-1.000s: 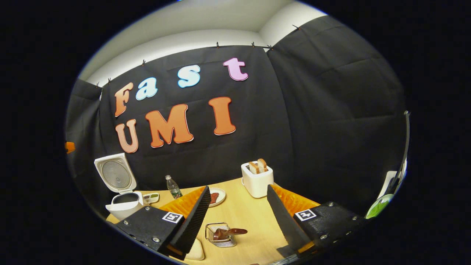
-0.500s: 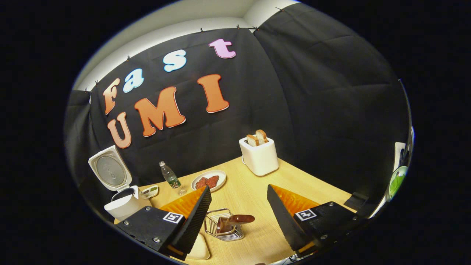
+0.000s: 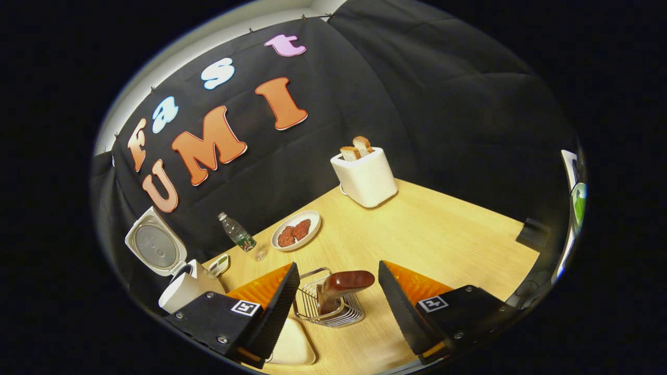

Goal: Close the left gripper, press the button to open the rice cooker; take a wooden spoon from the chopstick holder with the right hand, scoop a spoonful of rice and pour it into the rice cooker, then put the wooden spoon back into the chopstick holder.

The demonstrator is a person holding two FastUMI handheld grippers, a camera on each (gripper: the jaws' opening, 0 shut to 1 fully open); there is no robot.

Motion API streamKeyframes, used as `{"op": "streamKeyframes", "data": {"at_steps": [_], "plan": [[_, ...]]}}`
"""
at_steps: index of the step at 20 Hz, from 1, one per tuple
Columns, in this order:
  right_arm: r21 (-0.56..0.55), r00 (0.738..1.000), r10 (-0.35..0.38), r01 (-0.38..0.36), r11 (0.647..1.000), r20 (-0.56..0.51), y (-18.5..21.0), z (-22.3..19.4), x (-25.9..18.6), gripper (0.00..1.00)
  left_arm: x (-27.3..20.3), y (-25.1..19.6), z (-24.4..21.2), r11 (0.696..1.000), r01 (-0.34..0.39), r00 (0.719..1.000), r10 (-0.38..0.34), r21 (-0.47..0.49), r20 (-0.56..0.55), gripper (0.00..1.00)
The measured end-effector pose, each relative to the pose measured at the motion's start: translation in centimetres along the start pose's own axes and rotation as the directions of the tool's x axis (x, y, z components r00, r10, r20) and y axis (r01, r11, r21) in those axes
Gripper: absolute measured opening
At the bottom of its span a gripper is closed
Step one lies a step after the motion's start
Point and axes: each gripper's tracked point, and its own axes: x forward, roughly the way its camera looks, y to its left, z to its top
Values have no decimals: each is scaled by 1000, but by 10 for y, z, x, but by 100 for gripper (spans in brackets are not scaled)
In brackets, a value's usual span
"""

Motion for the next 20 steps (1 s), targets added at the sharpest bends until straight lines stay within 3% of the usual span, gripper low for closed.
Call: {"op": "streamKeyframes", "data": {"at_steps": [3,5,6,8,10,14,20], "plan": [[106,1000,14,-12,994,-21,3,-2,6,83,8,5,4,1000,-5,1000,5,-1,10,95],[113,999,8,-4,994,-31,2,-4,9,65,14,5,0,1000,-14,1000,14,-2,7,95],[115,1000,17,-14,993,-25,3,-2,10,43,16,4,-1,1000,-10,1000,10,-7,3,95],[157,997,64,-55,986,-52,19,2,7,34,18,5,-2,1000,-6,1000,6,-17,0,95],[153,997,56,-48,987,-49,27,5,9,22,23,4,4,1000,13,1000,-13,-26,6,100],[68,1000,23,-22,997,-3,47,22,-1,13,28,9,6,998,54,998,-55,-24,-8,99],[-21,993,24,-22,1000,115,86,66,-44,12,35,26,15,997,75,997,-75,0,-6,99]]}}
